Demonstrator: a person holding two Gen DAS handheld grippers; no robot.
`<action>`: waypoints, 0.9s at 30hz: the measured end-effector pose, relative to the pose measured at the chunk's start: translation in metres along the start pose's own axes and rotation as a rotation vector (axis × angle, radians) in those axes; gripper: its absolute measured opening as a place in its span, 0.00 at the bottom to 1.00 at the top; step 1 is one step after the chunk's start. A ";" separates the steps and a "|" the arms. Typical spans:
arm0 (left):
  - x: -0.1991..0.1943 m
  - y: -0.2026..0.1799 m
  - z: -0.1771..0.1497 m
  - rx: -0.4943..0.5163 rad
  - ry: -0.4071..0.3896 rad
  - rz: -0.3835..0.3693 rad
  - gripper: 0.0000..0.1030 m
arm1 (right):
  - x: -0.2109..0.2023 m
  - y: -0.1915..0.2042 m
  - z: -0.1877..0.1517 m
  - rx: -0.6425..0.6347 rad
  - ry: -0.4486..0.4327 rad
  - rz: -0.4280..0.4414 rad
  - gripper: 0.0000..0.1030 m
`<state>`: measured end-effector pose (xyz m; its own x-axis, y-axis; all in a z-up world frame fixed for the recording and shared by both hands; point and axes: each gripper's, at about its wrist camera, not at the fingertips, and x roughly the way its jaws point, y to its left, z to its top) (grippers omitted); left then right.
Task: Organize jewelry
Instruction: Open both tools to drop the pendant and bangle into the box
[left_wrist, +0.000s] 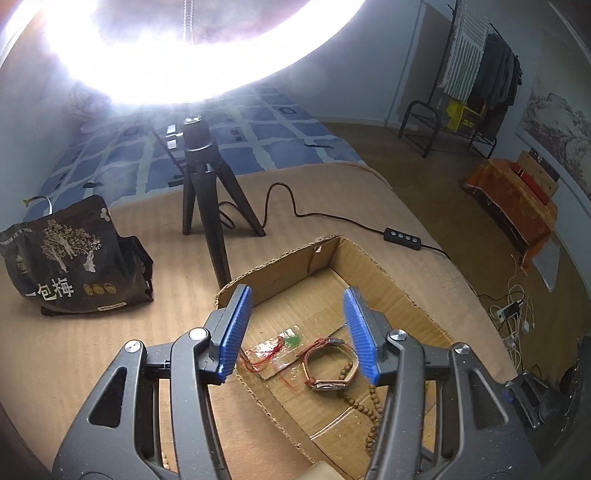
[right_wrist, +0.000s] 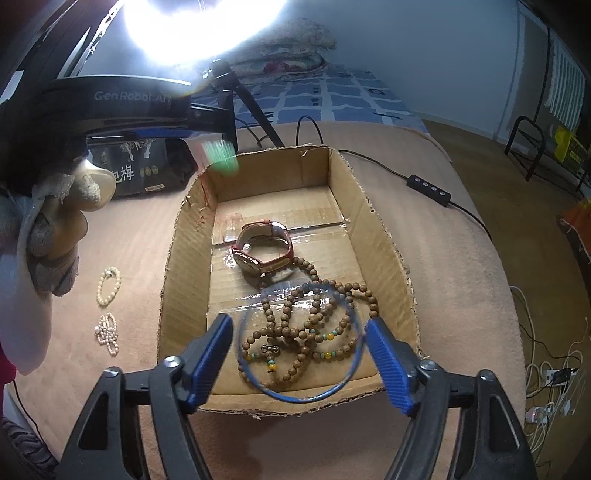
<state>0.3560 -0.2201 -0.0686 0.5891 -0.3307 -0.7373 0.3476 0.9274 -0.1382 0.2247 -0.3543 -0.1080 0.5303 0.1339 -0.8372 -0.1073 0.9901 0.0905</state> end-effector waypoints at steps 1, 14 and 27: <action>0.000 0.001 -0.001 0.000 0.002 0.001 0.51 | -0.001 0.000 0.000 0.000 -0.006 -0.003 0.87; -0.008 0.004 -0.006 0.012 0.000 0.004 0.51 | -0.008 0.003 0.001 -0.003 -0.023 -0.018 0.88; -0.050 0.032 -0.020 0.023 -0.020 0.025 0.51 | -0.024 0.017 0.004 -0.024 -0.055 -0.037 0.91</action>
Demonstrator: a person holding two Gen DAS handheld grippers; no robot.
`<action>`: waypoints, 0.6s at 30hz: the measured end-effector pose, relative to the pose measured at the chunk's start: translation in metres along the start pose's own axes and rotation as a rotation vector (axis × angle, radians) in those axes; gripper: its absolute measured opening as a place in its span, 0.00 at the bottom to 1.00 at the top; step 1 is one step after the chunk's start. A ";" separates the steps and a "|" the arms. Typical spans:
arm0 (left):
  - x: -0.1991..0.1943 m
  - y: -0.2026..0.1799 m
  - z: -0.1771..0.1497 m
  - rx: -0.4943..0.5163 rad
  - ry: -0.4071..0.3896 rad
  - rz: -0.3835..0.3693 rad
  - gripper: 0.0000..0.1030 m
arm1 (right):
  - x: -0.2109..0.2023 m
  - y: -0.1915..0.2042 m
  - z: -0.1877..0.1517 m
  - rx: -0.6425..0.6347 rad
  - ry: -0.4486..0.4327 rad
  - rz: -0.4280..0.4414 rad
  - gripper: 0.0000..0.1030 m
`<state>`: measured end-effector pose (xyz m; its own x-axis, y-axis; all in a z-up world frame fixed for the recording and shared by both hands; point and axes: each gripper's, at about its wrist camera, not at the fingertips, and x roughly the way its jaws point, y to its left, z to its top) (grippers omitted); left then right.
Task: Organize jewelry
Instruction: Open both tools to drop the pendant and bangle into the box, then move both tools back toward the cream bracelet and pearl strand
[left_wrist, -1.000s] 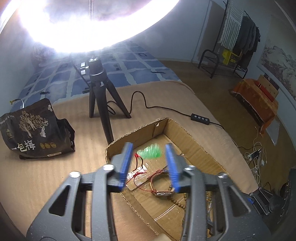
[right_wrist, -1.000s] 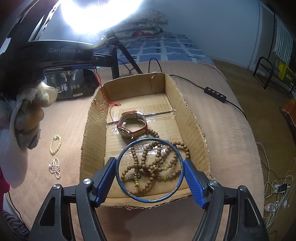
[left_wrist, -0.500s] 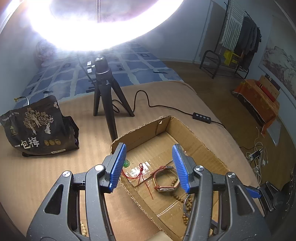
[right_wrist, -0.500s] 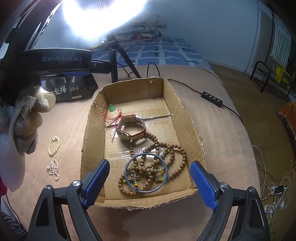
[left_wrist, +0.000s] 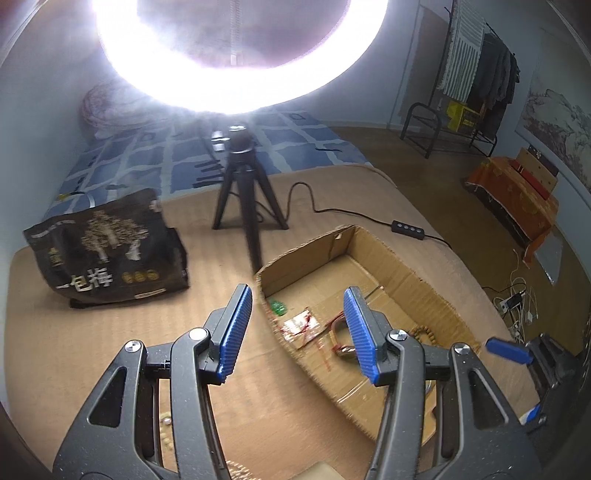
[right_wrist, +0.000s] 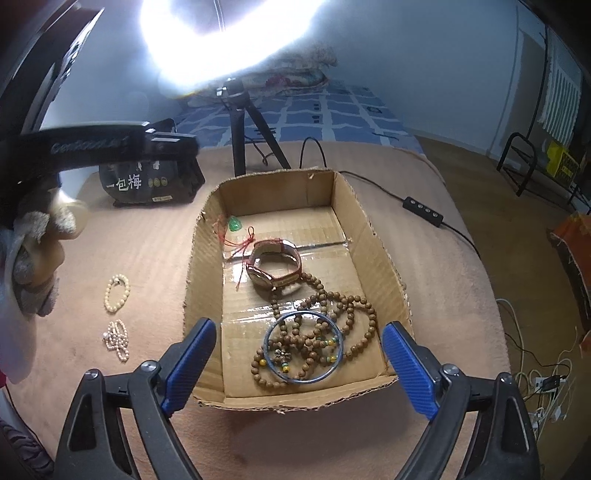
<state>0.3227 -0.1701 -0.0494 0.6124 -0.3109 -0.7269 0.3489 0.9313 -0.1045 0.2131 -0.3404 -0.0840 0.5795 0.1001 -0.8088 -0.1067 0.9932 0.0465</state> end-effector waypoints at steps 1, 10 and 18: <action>-0.004 0.003 -0.002 0.000 0.000 0.003 0.51 | -0.002 0.001 0.001 0.000 -0.007 0.000 0.91; -0.041 0.048 -0.029 0.003 0.002 0.047 0.51 | -0.019 0.020 0.005 -0.010 -0.048 0.050 0.91; -0.059 0.095 -0.062 -0.043 0.033 0.077 0.51 | -0.023 0.037 0.004 0.004 -0.057 0.091 0.85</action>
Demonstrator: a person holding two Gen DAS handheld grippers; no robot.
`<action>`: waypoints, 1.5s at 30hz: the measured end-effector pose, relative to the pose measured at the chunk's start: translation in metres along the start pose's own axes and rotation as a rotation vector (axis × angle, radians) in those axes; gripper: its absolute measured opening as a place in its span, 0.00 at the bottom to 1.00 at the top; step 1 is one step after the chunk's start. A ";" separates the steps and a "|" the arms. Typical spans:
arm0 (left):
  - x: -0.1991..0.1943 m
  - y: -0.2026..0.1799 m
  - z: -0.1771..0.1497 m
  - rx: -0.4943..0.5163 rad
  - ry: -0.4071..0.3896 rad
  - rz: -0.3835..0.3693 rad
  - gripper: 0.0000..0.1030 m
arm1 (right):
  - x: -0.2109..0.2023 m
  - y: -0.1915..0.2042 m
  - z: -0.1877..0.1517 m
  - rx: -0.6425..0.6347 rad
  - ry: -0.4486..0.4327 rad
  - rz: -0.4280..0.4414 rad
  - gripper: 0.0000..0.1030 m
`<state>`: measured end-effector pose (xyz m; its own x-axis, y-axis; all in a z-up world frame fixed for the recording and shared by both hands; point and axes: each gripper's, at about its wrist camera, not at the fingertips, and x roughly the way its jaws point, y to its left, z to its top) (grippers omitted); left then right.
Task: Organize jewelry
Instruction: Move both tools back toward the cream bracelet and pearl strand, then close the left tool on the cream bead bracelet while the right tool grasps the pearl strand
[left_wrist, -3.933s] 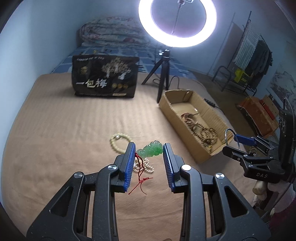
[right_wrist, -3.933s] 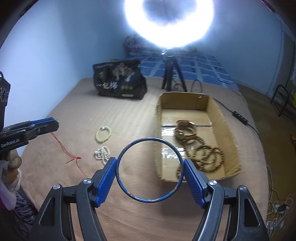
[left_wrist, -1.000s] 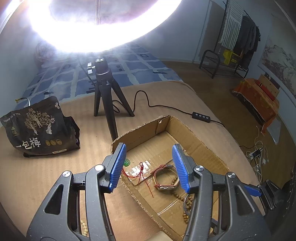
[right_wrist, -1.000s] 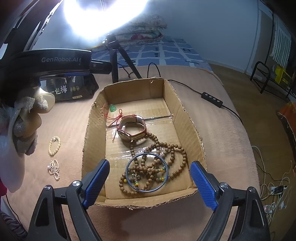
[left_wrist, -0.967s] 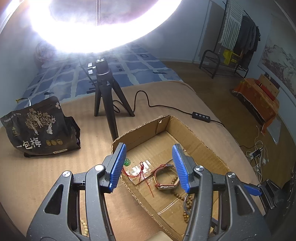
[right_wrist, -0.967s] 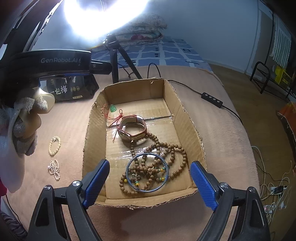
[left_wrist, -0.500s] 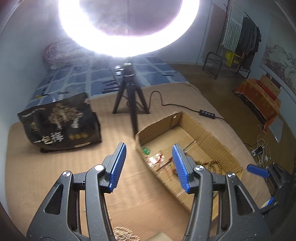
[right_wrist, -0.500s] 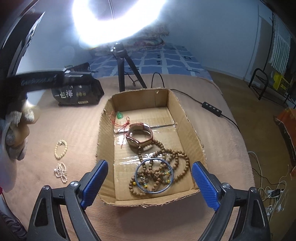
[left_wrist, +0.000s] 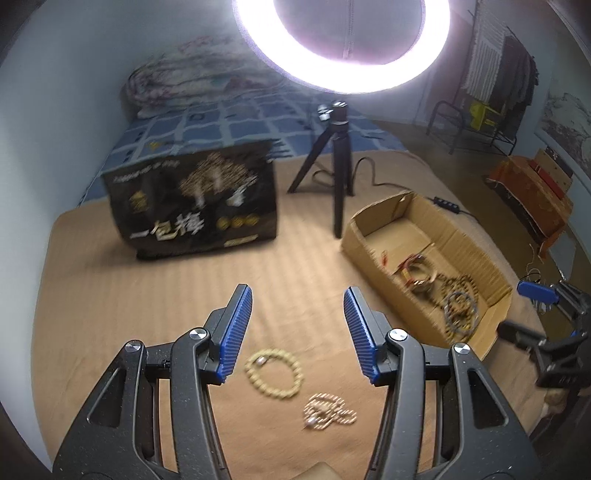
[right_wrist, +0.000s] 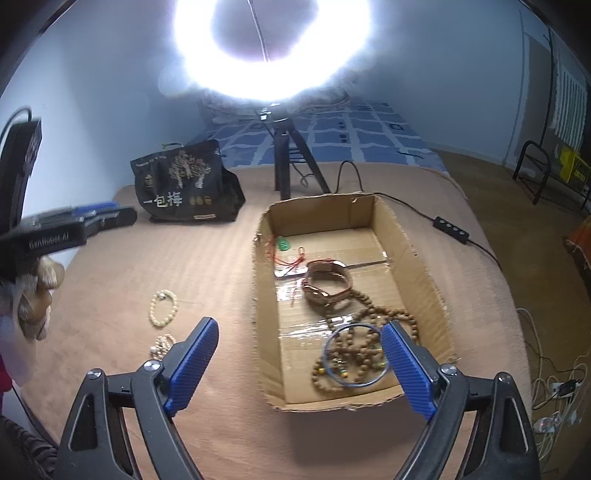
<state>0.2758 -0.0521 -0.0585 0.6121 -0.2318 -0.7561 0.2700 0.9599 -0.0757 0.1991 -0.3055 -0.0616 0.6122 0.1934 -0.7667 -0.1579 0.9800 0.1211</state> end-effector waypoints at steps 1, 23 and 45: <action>0.001 0.005 -0.004 -0.008 0.006 0.003 0.51 | 0.000 0.002 -0.001 0.001 0.002 0.006 0.83; 0.048 0.061 -0.065 -0.127 0.170 -0.015 0.51 | 0.033 0.073 -0.021 -0.106 0.077 0.137 0.67; 0.084 0.058 -0.084 -0.142 0.267 -0.044 0.51 | 0.105 0.131 -0.057 -0.271 0.245 0.198 0.52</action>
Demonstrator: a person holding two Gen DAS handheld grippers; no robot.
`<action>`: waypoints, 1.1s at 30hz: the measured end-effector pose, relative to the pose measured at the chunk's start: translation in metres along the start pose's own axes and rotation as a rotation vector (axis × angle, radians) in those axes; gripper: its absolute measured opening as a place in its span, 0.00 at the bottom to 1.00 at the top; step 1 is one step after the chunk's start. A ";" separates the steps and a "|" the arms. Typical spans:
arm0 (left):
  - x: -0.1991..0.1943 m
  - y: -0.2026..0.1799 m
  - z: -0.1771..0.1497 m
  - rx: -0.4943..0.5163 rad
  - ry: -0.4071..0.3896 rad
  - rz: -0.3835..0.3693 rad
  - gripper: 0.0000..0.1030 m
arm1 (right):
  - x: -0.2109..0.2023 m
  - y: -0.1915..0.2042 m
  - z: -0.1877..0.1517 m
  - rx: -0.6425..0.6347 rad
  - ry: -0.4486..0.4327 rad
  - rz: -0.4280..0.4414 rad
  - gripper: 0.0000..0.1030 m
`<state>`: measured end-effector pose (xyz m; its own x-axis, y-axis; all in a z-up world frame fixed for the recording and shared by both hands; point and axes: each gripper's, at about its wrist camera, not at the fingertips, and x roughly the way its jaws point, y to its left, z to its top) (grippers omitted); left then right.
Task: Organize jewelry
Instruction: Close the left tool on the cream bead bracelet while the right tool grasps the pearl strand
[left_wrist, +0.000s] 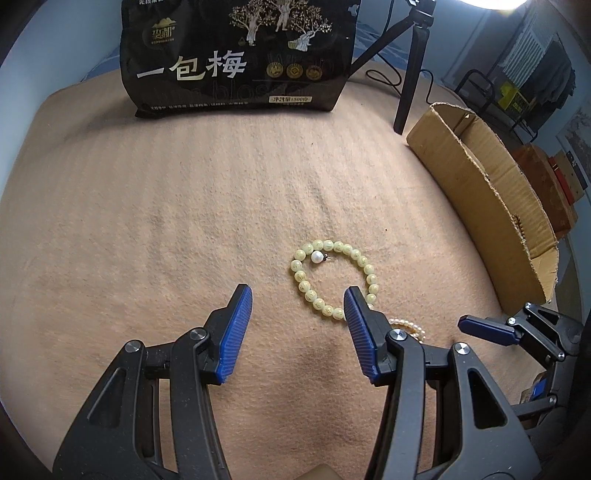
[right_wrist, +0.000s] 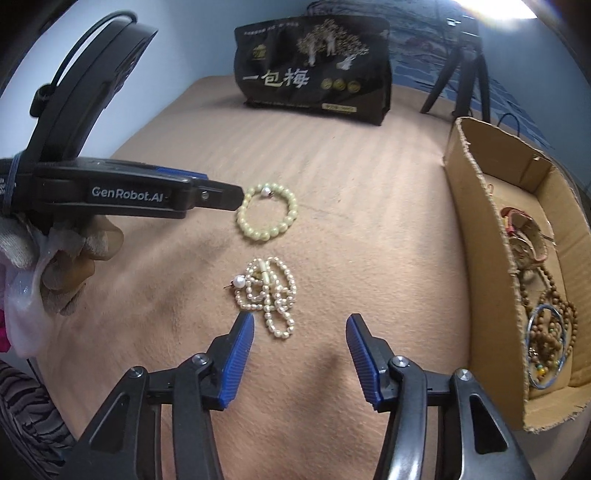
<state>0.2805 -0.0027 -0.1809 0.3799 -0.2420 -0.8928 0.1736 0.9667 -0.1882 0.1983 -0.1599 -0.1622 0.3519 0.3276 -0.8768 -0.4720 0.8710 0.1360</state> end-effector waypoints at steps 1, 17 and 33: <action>0.001 0.000 0.000 -0.002 0.001 -0.001 0.51 | 0.002 0.001 0.000 -0.004 0.003 0.000 0.52; 0.018 -0.008 0.003 -0.003 0.029 0.009 0.51 | 0.018 0.010 0.000 -0.031 0.017 0.006 0.52; 0.033 -0.015 0.004 0.042 0.028 0.090 0.43 | 0.031 0.015 0.004 -0.056 0.024 -0.013 0.44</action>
<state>0.2938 -0.0259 -0.2063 0.3705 -0.1513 -0.9164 0.1780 0.9799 -0.0898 0.2050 -0.1351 -0.1856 0.3387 0.3070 -0.8894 -0.5126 0.8529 0.0992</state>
